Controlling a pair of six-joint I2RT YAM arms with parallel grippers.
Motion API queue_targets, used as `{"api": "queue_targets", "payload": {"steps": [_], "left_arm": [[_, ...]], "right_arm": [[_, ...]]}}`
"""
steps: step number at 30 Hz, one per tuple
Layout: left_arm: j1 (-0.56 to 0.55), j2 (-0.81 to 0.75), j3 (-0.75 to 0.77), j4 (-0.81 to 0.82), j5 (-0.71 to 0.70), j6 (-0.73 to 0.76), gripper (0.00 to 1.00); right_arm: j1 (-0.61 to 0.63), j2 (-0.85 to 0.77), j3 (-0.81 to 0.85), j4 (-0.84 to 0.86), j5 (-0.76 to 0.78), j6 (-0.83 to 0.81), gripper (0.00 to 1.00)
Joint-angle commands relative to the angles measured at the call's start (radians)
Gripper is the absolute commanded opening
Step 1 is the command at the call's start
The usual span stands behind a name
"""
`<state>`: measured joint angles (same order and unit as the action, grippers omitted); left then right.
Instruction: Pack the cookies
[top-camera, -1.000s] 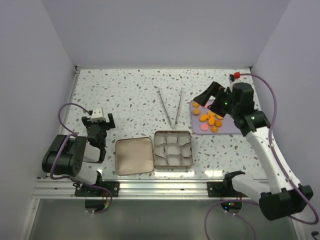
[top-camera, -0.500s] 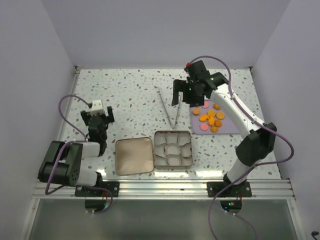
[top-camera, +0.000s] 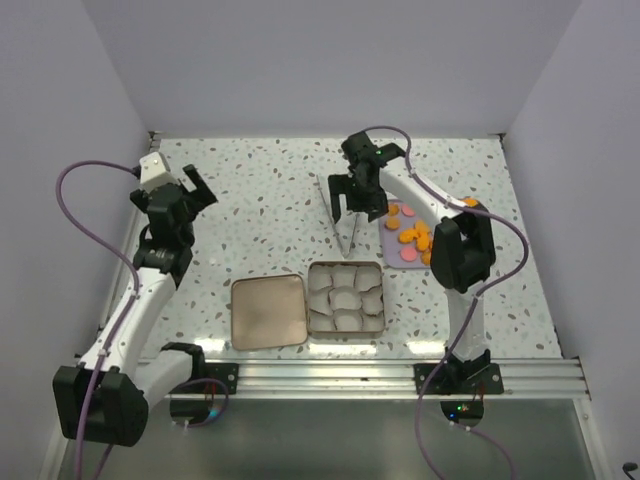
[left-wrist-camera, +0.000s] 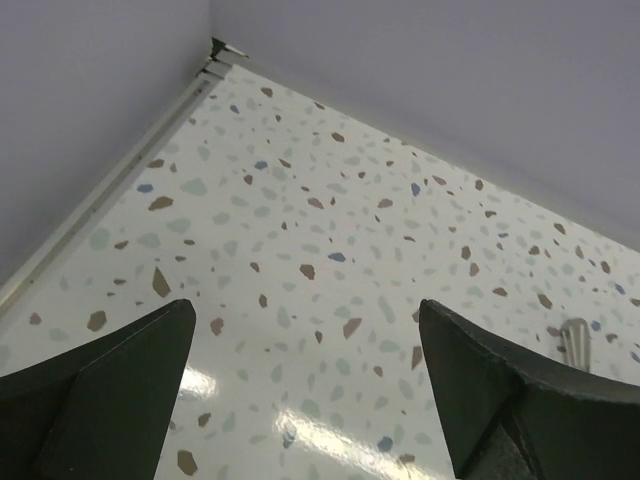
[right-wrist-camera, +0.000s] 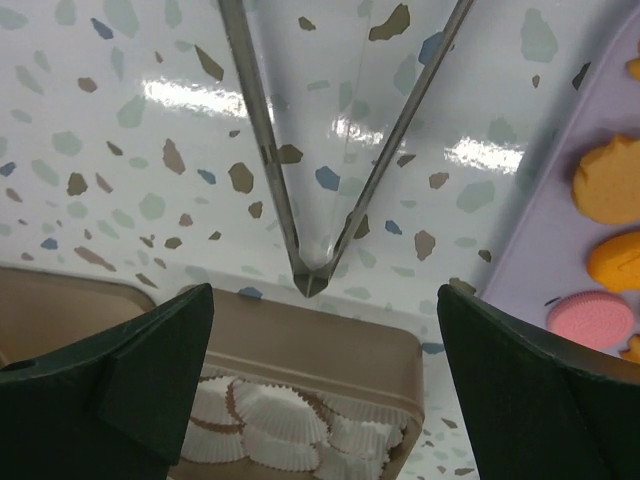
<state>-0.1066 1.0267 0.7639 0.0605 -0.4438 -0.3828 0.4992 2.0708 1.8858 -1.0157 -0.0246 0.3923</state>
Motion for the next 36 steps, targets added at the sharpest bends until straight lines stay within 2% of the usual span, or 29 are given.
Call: {"api": "queue_targets", "payload": {"steps": [1,4,10,18,24,32,36], "left_arm": [[0.005,-0.028,0.086,-0.33,0.143,-0.126,1.0],[0.005,-0.08,0.118,-0.424,0.175,-0.114,1.0],[0.005,-0.198,0.115,-0.484,0.223,-0.114,1.0],[0.005,-0.221,0.092,-0.504,0.243,-0.1,1.0],[0.002,-0.224,0.074,-0.487,0.264,-0.1,1.0],[-0.019,-0.203,0.06,-0.447,0.287,-0.1,1.0],[-0.03,-0.177,0.074,-0.426,0.297,-0.096,1.0]], "right_arm": [[0.007,0.049,0.021,0.032,0.002,-0.004,0.97],[0.013,0.089,0.019,0.064,0.012,0.01,0.97],[0.016,0.181,0.059,0.074,0.014,0.04,0.97],[0.036,0.256,0.119,0.06,0.023,0.069,0.98],[0.041,0.319,0.163,0.026,0.124,0.112,0.96],[0.07,0.367,0.21,-0.049,0.232,0.132,0.64],[0.068,0.353,0.216,-0.05,0.23,0.132,0.6]]}}
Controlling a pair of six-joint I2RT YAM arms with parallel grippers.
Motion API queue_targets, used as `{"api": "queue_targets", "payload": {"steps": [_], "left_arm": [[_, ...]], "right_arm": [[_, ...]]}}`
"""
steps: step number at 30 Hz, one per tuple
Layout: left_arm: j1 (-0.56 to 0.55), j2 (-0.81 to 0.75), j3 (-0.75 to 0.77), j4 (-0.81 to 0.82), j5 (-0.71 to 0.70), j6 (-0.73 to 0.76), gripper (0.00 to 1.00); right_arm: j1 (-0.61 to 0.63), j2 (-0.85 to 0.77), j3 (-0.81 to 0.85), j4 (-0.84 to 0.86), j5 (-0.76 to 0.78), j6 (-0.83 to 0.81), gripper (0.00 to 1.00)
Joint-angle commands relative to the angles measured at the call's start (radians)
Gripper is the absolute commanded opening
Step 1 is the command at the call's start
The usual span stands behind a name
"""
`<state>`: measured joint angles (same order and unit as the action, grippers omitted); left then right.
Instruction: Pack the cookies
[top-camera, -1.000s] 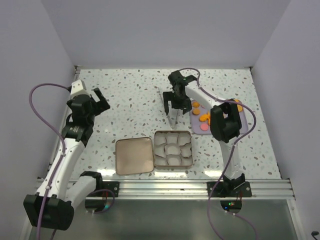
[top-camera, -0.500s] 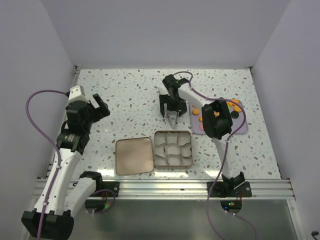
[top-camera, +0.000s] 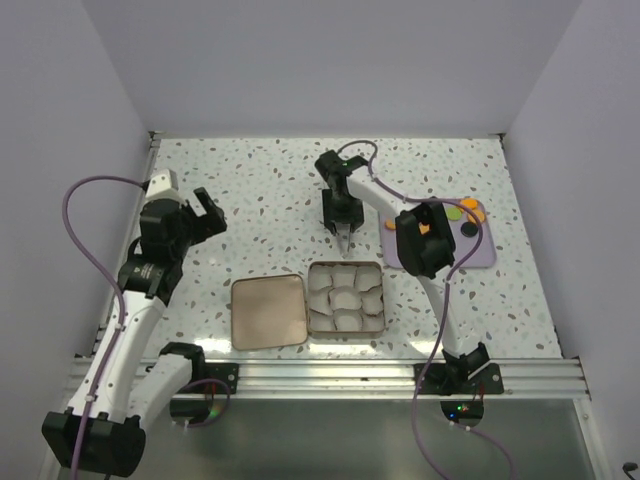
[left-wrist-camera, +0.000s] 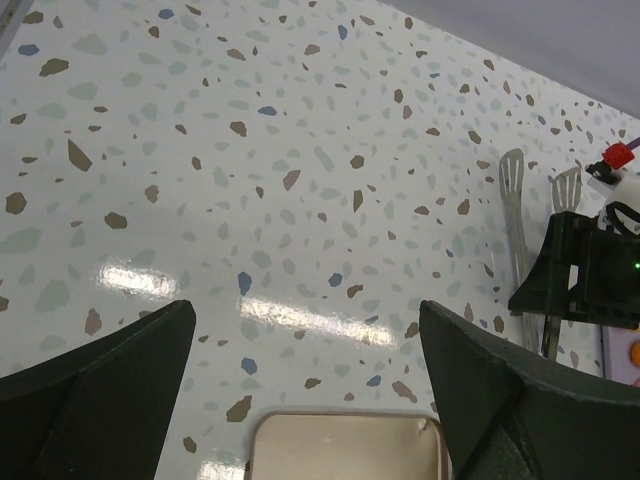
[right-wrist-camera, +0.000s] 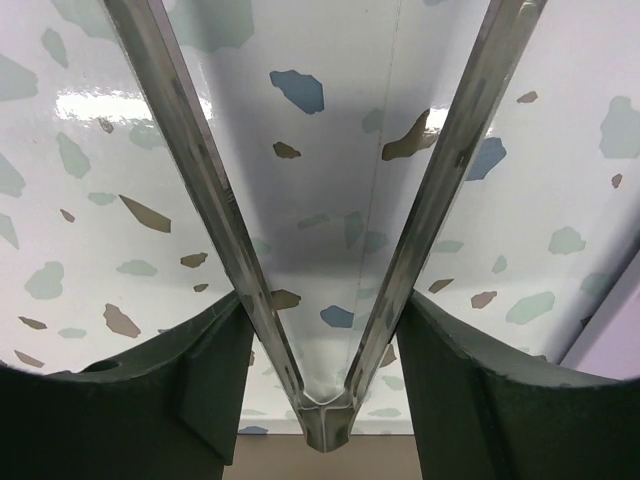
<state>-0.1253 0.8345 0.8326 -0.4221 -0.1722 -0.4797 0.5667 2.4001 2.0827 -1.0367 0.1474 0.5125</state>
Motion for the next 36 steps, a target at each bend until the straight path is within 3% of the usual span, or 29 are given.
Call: {"api": "queue_targets", "payload": {"steps": [1,12,23,36], "left_arm": [[-0.014,0.021,0.011,0.059,0.026,0.004,1.0],[-0.04,0.144,0.114,0.134,0.154,-0.005,1.0],[-0.063,0.342,0.192,0.263,0.48,-0.095,1.0],[-0.125,0.385,0.184,0.302,0.514,-0.122,1.0]], "right_arm": [[-0.001,0.011,0.034,-0.029,0.063,0.006,0.59],[-0.001,-0.061,0.293,-0.097,0.035,-0.016,0.59],[0.001,-0.3,0.074,-0.022,-0.103,0.012,0.58],[-0.014,-0.495,0.01,-0.091,-0.137,-0.015,0.57]]}}
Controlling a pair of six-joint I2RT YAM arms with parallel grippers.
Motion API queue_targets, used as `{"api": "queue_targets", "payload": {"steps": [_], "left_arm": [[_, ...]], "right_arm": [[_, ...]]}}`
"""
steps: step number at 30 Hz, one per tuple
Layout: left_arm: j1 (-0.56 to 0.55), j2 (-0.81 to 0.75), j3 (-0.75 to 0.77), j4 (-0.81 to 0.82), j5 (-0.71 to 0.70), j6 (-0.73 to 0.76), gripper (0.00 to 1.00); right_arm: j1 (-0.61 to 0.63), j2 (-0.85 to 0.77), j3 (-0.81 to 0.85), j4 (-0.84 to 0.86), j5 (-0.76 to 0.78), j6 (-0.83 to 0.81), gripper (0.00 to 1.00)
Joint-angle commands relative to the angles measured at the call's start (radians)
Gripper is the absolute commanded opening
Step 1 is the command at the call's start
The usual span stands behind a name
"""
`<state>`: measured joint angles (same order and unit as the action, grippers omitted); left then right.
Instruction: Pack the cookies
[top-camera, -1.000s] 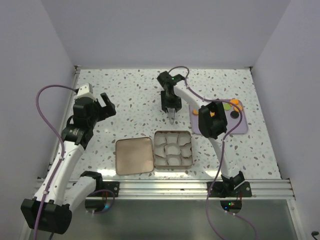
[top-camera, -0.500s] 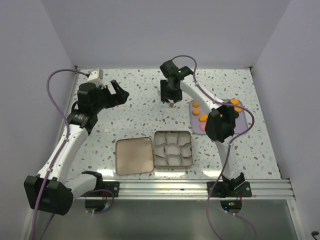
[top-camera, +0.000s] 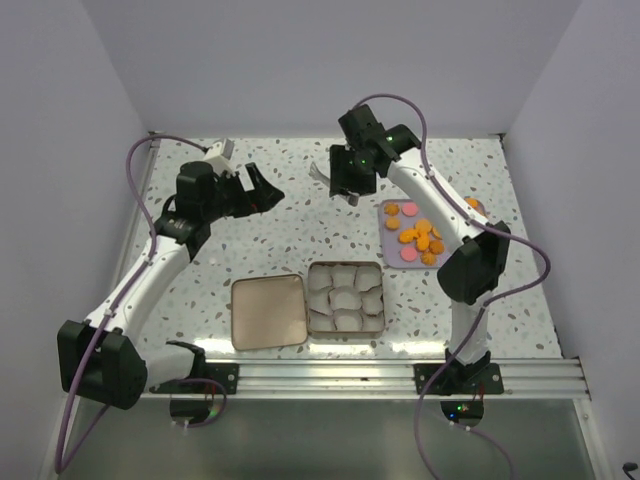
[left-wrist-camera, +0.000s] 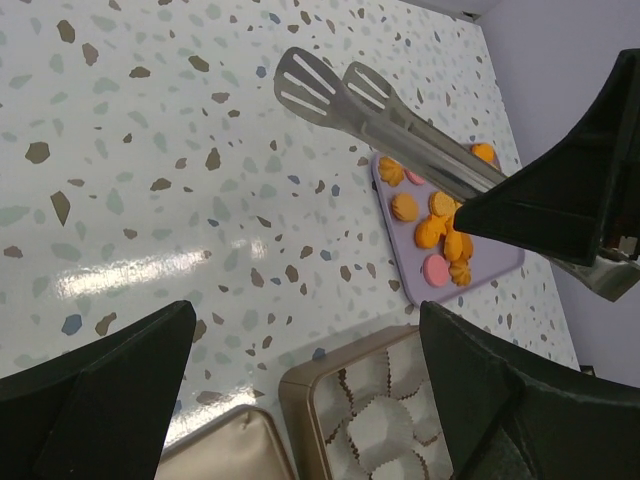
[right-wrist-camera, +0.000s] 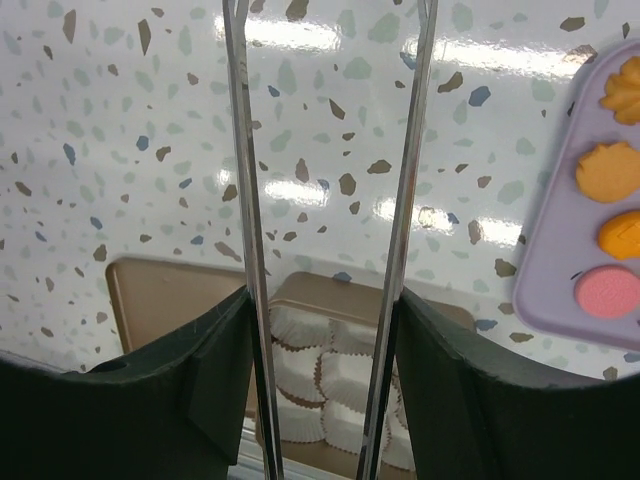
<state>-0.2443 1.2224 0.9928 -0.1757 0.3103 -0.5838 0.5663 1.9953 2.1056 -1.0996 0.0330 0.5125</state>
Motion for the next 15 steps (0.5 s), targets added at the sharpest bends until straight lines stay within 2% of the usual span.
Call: {"api": "queue_targets", "payload": {"steps": [1,11,15], "left_arm": [[-0.007,-0.004,0.029,0.053,0.032,-0.01,1.0],[-0.007,-0.029,0.029,-0.001,0.029,0.022,1.0],[-0.007,-0.035,0.014,-0.004,0.038,0.029,1.0]], "right_arm": [[-0.02,-0.111,-0.024,-0.034,-0.022,-0.022,0.57],[-0.218,-0.438,-0.297,-0.129,0.041,-0.071,0.58],[-0.224,-0.523,-0.383,-0.175,0.093,-0.08,0.58]]}}
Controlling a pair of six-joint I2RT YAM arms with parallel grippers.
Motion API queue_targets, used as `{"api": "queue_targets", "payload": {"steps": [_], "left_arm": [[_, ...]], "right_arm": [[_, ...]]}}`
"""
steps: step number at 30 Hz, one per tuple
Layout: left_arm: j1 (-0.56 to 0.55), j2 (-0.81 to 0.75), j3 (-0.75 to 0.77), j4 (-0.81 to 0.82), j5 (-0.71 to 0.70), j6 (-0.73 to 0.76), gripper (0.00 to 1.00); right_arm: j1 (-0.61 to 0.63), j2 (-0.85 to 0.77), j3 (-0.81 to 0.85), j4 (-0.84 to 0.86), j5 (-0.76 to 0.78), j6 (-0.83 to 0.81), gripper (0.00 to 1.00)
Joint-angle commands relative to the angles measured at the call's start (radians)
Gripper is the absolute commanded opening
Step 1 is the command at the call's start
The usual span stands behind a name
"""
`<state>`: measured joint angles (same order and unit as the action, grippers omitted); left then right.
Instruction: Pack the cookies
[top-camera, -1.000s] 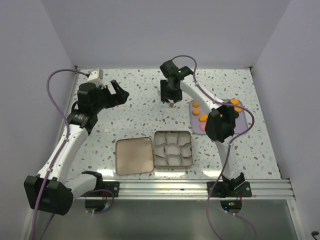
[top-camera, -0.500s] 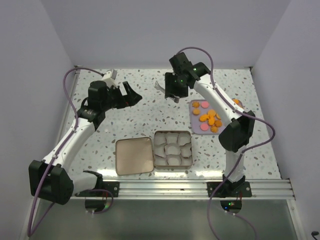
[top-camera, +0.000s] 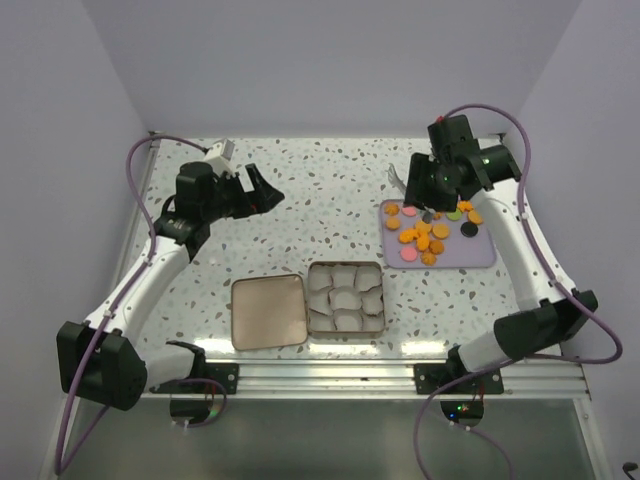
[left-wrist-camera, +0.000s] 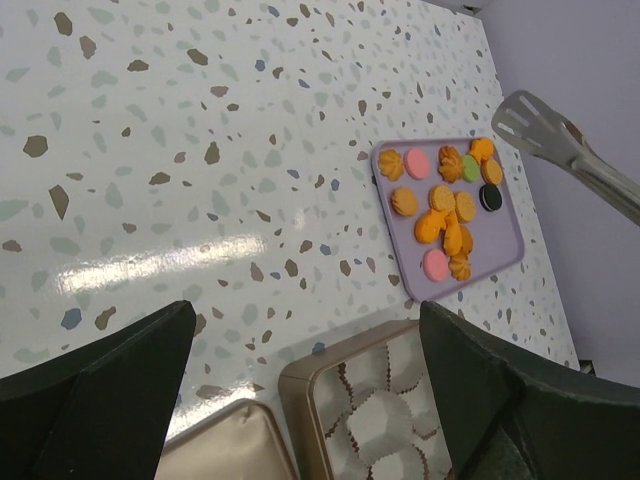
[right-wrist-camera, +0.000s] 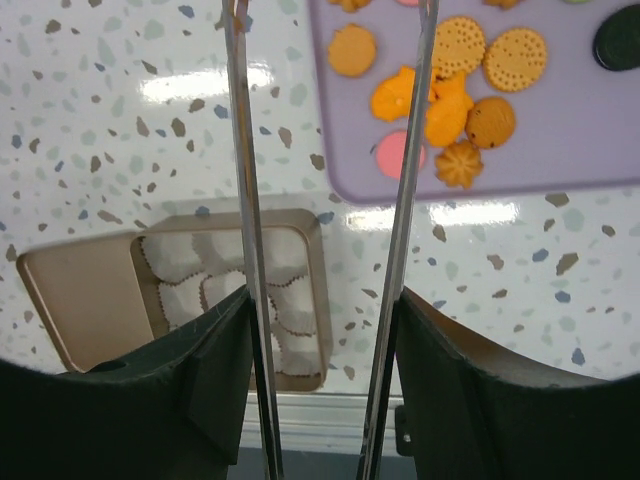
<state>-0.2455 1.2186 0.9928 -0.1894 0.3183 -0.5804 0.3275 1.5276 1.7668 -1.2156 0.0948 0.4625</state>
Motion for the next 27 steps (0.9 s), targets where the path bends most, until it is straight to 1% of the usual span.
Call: {"api": "queue_targets", "payload": {"steps": [1,6,12,15,18,27], "left_arm": [[-0.006,-0.033,0.01,0.005,0.033,0.028,1.0],[-0.006,-0.031,0.0,-0.01,0.057,0.033,1.0],[-0.006,-0.037,0.001,-0.025,0.062,0.05,1.0],[-0.006,-0.037,0.0,-0.03,0.065,0.053,1.0],[-0.012,-0.034,0.0,-0.028,0.067,0.054,1.0],[-0.035,-0.031,-0.013,-0.019,0.073,0.057,1.0]], "right_arm": [[0.015,-0.082,-0.059,-0.068,0.048,-0.028,0.58],[0.004,-0.175,-0.173,-0.094,0.085,-0.005,0.59],[-0.002,-0.277,-0.239,-0.114,0.115,0.031,0.58],[-0.001,-0.32,-0.277,-0.119,0.125,0.034,0.54],[-0.001,-0.36,-0.32,-0.124,0.128,0.044,0.54],[-0.001,-0.399,-0.409,-0.16,0.068,0.097,0.56]]}}
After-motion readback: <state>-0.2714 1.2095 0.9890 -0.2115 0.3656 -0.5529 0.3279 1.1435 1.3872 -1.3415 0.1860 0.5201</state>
